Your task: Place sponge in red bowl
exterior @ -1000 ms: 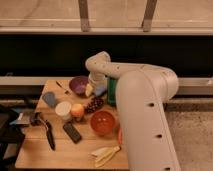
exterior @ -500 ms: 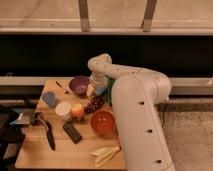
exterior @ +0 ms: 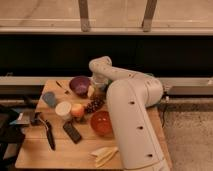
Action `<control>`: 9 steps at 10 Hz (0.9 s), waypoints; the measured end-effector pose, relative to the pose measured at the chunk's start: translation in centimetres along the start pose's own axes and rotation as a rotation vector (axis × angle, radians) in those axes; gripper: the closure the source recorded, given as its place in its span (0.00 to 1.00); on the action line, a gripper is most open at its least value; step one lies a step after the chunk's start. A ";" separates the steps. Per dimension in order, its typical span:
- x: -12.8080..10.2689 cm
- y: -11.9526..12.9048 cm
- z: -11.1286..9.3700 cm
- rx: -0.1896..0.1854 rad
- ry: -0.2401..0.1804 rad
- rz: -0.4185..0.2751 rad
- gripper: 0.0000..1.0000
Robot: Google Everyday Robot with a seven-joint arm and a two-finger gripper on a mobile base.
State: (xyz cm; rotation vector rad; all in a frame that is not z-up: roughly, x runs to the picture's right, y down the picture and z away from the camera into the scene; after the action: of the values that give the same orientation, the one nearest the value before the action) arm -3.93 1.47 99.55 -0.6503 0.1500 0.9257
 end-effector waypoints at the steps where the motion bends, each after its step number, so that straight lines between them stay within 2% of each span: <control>1: 0.1 -0.2 -0.1 0.001 -0.002 0.002 0.46; 4: 0.1 -0.3 -0.5 0.004 -0.001 0.001 0.78; 6: 0.1 -0.2 -0.6 0.002 0.001 0.001 0.95; 7: 0.1 -0.1 -0.7 0.001 0.002 0.001 1.00; 9: 0.1 0.0 -0.7 -0.001 0.003 0.000 1.00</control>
State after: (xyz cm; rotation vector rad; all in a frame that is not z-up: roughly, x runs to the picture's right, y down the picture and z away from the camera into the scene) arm -3.80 1.17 98.94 -0.6521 0.1518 0.9247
